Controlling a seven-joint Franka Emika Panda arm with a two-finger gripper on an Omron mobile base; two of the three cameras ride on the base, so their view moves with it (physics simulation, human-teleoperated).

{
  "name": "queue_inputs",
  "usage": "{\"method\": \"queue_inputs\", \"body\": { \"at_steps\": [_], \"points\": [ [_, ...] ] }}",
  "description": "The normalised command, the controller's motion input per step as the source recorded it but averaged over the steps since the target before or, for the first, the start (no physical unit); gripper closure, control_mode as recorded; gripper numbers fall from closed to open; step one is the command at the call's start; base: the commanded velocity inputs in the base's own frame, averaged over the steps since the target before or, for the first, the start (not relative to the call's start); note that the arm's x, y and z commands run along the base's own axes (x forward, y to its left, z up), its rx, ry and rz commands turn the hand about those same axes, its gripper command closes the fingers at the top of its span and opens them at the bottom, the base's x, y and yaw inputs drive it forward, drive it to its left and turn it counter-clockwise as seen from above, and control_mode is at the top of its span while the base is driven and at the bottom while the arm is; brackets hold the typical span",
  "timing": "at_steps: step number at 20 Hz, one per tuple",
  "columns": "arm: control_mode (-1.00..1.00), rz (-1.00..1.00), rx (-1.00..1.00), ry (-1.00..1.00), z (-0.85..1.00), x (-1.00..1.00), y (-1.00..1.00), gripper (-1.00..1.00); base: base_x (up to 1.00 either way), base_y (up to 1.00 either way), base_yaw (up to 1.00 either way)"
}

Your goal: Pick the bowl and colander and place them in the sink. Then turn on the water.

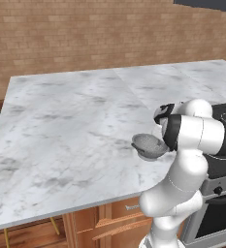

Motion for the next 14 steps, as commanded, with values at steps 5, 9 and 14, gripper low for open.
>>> {"method": "queue_inputs", "body": {
  "at_steps": [5,9,14],
  "points": [
    [-1.00,0.00,0.00,0.00,0.00,0.00,0.01,1.00,0.00,0.00,0.00],
    [-1.00,-0.01,0.00,0.00,0.00,0.00,0.14,1.00,0.00,0.00,0.00],
    [-1.00,-0.01,0.00,-0.04,0.10,-0.07,0.21,1.00,0.00,0.00,0.00]
  ]
}}
